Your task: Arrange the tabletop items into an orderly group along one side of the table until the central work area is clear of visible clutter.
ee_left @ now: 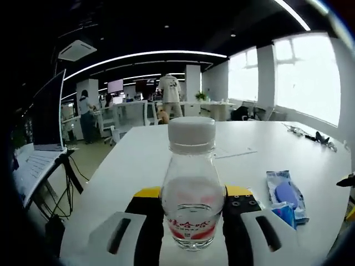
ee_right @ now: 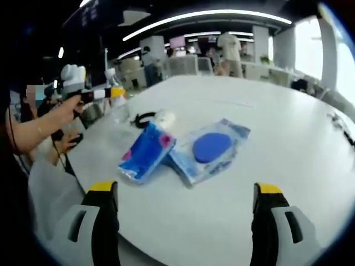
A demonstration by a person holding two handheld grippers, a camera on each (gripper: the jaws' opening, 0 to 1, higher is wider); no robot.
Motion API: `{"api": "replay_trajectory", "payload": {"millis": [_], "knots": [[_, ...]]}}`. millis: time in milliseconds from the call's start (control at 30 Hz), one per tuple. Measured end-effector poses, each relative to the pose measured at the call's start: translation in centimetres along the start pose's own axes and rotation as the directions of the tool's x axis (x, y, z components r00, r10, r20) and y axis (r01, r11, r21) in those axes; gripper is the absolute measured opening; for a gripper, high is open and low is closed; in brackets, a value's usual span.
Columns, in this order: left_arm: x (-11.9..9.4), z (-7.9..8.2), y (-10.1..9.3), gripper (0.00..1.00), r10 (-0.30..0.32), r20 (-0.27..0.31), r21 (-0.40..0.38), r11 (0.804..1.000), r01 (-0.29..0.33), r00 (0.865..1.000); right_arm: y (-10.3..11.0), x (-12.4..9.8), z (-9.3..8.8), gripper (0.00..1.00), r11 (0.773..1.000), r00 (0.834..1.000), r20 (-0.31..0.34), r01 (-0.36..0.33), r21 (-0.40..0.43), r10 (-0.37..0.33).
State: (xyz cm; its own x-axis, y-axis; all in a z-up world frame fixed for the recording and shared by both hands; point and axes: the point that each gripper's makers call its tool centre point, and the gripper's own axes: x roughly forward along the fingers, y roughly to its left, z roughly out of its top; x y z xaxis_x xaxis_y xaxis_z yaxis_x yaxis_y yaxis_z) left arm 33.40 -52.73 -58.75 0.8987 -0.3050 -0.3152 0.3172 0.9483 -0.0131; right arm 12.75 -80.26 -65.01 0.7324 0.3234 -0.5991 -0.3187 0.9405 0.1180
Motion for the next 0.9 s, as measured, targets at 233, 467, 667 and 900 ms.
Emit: {"api": "replay_trajectory", "payload": {"millis": [233, 467, 667, 900], "knots": [[1.8, 1.6, 0.8, 0.39, 0.015, 0.027, 0.001, 1.000, -0.015, 1.000, 0.4, 0.2, -0.2, 1.00, 1.000, 1.000, -0.017, -0.017, -0.004, 0.017], [3.7, 2.4, 1.6, 0.39, 0.030, 0.032, -0.008, 1.000, -0.030, 0.999, 0.3, 0.5, -0.9, 1.00, 1.000, 0.998, -0.059, -0.010, -0.013, 0.009], [5.6, 2.8, 2.4, 0.39, 0.056, 0.038, -0.027, 0.998, -0.055, 0.998, 0.3, 0.9, -0.8, 1.00, 1.000, 0.998, -0.056, -0.009, -0.004, 0.009], [8.2, 2.9, 3.2, 0.39, 0.076, 0.043, -0.045, 0.996, -0.074, 0.996, 0.6, 1.7, -1.1, 1.00, 0.999, 0.997, -0.072, -0.032, -0.002, 0.032]]}}
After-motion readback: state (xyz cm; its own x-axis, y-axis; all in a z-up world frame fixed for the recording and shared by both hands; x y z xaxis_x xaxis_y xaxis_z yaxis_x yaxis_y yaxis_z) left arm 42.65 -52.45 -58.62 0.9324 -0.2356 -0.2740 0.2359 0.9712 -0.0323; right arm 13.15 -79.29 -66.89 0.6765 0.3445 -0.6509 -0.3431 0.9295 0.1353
